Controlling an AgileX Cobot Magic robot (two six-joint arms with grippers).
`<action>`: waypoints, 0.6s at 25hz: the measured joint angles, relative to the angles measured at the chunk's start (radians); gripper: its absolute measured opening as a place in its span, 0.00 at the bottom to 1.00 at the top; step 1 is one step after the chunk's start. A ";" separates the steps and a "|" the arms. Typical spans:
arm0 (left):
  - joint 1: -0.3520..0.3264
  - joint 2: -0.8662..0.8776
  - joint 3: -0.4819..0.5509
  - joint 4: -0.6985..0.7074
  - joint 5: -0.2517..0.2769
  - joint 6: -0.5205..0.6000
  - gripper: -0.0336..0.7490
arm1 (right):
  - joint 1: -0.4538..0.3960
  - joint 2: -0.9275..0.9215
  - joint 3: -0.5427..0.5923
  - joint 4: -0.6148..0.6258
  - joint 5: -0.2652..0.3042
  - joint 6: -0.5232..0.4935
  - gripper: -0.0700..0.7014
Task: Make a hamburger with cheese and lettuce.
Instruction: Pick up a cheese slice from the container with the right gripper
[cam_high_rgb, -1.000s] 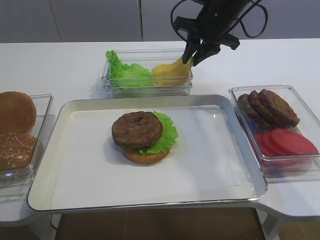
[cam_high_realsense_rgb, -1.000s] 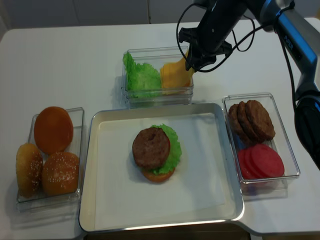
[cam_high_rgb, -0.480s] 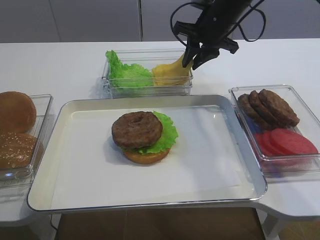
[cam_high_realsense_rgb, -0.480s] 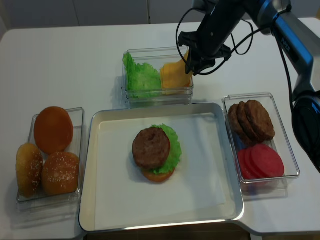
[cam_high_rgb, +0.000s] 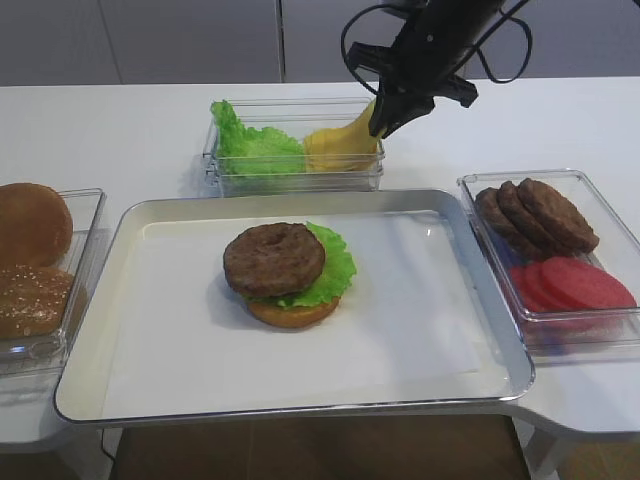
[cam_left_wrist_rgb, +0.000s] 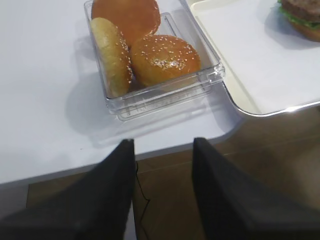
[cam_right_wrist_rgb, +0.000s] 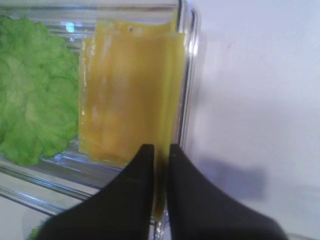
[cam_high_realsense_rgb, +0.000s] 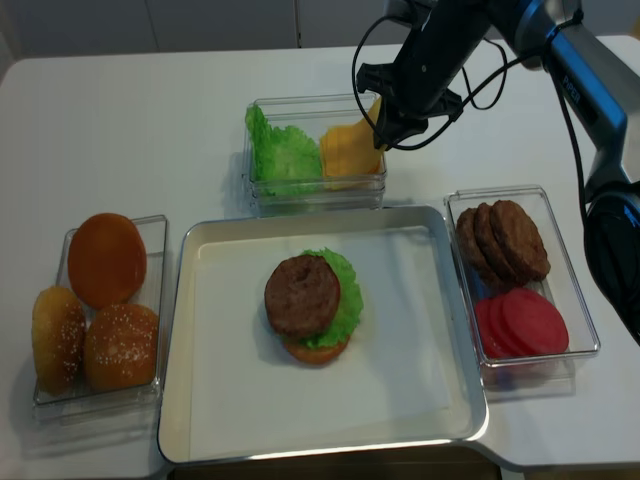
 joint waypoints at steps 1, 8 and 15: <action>0.000 0.000 0.000 0.000 0.000 0.000 0.41 | 0.000 0.000 0.000 0.000 0.000 0.000 0.19; 0.000 0.000 0.000 0.000 0.000 0.000 0.41 | 0.000 0.000 0.000 0.000 0.000 0.000 0.15; 0.000 0.000 0.000 0.000 0.000 0.000 0.41 | 0.000 0.000 0.000 0.000 0.000 0.000 0.15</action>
